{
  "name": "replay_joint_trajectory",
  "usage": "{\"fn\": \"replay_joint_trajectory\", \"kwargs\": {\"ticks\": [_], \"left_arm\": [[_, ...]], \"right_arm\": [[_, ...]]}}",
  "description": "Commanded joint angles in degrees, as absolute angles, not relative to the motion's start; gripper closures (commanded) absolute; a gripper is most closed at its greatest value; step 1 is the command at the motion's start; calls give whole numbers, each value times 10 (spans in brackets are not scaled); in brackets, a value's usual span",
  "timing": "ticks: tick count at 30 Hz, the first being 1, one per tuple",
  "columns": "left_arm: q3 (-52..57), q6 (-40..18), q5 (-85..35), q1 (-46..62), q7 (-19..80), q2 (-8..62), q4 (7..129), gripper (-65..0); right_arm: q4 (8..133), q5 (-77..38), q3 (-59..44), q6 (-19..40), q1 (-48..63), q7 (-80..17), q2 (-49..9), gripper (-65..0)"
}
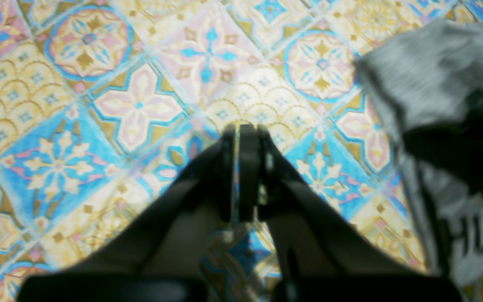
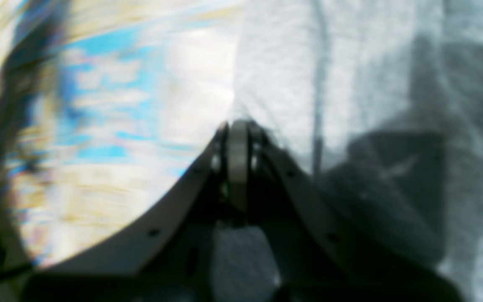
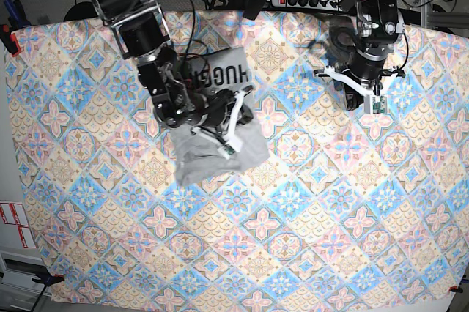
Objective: Fold the T-shirt properly
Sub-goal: 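Grasp the folded bundle with both grippers and flip it over, then release the folded shirt and raise both grippers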
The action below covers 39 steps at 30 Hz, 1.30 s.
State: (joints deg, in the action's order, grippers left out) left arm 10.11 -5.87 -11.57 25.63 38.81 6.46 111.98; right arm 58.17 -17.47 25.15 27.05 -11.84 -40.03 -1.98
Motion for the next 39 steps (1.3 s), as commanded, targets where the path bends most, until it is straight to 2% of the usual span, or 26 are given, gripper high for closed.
{"fn": "replay_joint_trajectory", "kwargs": {"ticks": [1,7,15,23,31,39], "left_arm": [[102,-59,-118,255,376,67,1131,0],[102,-59,-118,255,376,67,1131,0],[102,-59,-118,255,376,67,1131,0],[102,-60,-118,255,376,67,1131,0],[102,-62,-119,268,376,67,1133,0],[77,-63,-119,330,376,73,1151,0]], "right_arm": [[584,-151,236,253,-127,-417,-35,0],[584,-151,167,253,-127,-417,-76,-1],[585,-151,160,254,-131,-397,-141,-1],[591,-154,159,254,-131,-390,-149,0],[768,-156,155,254,-95,-420,-148,0],[953,-156,17,254,54,-460,-148,0]]}}
